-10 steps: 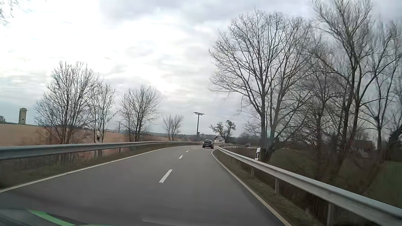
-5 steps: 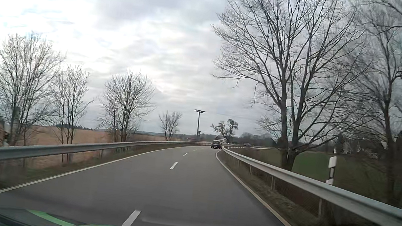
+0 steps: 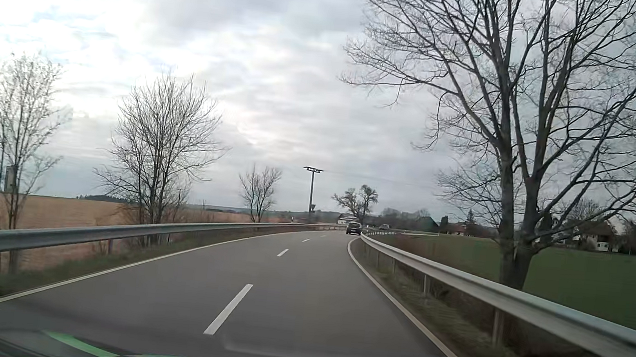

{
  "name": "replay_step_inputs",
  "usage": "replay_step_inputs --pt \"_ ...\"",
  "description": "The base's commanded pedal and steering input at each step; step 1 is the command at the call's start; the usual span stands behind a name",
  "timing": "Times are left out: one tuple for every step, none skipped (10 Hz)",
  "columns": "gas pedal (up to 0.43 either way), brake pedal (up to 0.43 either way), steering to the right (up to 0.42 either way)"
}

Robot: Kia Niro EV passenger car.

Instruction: Follow the waypoints while adhering to traffic rules and regulations

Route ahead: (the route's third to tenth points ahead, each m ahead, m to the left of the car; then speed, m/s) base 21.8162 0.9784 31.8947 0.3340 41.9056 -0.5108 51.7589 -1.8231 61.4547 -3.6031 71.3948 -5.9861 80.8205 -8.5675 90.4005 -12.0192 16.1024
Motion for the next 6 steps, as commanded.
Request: replay_step_inputs --pt "0.311 0.000 0.008" --pt "0.311 0.000 0.009" --pt "0.299 0.000 0.012" --pt "0.287 0.000 0.015" --pt "0.280 0.000 0.016" --pt "0.260 0.000 0.016"
